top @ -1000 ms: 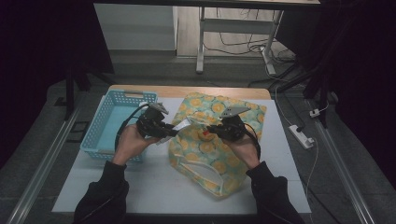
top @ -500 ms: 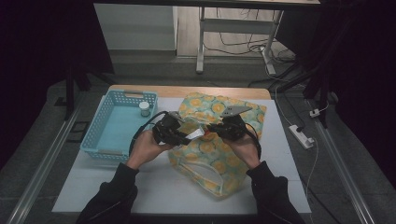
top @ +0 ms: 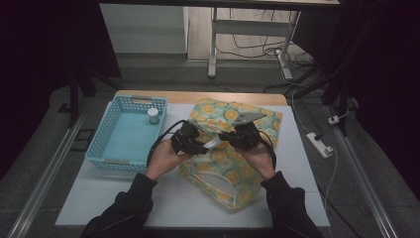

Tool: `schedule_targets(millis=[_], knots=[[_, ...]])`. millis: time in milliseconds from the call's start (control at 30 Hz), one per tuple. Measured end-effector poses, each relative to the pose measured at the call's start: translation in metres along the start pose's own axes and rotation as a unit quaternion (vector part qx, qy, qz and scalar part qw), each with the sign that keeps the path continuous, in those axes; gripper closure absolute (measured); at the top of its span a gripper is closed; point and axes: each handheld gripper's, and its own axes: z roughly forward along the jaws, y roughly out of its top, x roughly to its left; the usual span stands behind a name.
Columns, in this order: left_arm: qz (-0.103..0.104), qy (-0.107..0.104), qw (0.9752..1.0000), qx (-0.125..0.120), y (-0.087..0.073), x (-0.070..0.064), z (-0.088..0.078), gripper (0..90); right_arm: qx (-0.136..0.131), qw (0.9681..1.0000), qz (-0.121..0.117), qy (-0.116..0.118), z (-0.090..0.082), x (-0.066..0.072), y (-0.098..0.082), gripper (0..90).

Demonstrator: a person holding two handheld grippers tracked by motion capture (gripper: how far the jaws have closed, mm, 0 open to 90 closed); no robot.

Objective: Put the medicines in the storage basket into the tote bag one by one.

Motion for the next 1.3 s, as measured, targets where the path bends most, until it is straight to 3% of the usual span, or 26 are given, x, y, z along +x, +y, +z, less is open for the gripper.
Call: schedule_targets(millis=[200,533,933,1300], knots=[[-0.016,-0.001,0.9999,0.002,0.006,0.004,0.01,70.8,0.001,1.0,0.0,0.0,-0.001,0.0,0.0,90.0],[-0.023,0.026,0.9994,0.01,0.015,0.01,0.02,70.8,-0.001,1.0,0.006,0.0,-0.002,-0.003,-0.001,90.0],[-0.062,0.024,0.9977,-0.018,0.023,0.026,0.035,70.8,-0.003,1.0,0.005,0.003,-0.002,-0.001,-0.001,90.0],[-0.084,0.054,0.9942,-0.04,0.027,0.038,0.044,70.7,-0.003,1.0,0.004,0.004,-0.002,-0.002,-0.002,90.0]])
